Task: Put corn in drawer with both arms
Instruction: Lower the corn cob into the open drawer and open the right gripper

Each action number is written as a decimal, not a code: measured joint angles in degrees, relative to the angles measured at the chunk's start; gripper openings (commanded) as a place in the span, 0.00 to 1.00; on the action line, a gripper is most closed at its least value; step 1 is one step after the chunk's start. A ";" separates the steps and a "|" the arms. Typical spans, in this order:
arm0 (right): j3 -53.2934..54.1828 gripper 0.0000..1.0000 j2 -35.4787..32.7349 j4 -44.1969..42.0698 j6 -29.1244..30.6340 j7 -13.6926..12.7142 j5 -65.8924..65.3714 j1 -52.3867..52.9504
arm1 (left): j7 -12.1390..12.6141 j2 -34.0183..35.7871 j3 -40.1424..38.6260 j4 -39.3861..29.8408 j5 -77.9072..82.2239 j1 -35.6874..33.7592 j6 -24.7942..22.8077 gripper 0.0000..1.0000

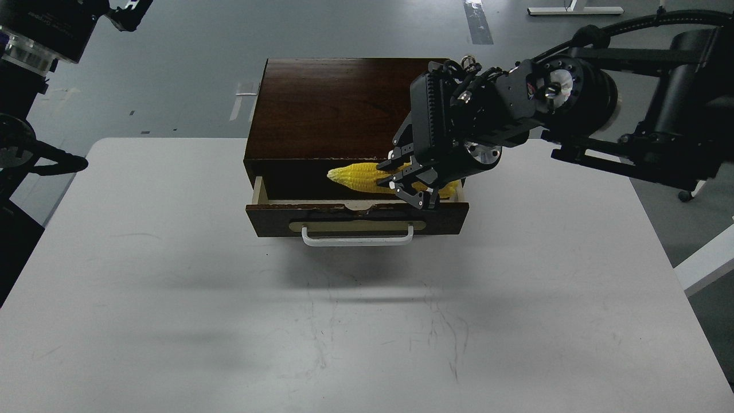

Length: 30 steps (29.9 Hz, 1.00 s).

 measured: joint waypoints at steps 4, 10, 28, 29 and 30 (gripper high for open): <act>0.00 0.36 -0.02 0.00 0.00 0.00 0.00 0.00 | 0.00 0.00 0.00 0.00 0.00 0.00 0.00 0.98; 0.00 0.40 -0.02 -0.04 0.04 0.00 0.00 0.00 | 0.00 0.01 0.00 0.00 0.05 0.00 0.00 0.98; -0.12 0.53 -0.10 -0.10 0.02 0.00 0.03 0.00 | 0.09 0.36 0.00 0.00 0.08 0.00 0.00 0.98; -0.12 0.58 -0.11 -0.10 0.01 0.00 0.05 0.00 | 0.09 0.40 0.00 0.00 0.08 0.00 0.00 0.98; -0.12 0.59 -0.11 -0.10 0.01 0.00 0.07 0.00 | 0.09 0.42 0.00 0.00 0.08 0.00 0.00 0.98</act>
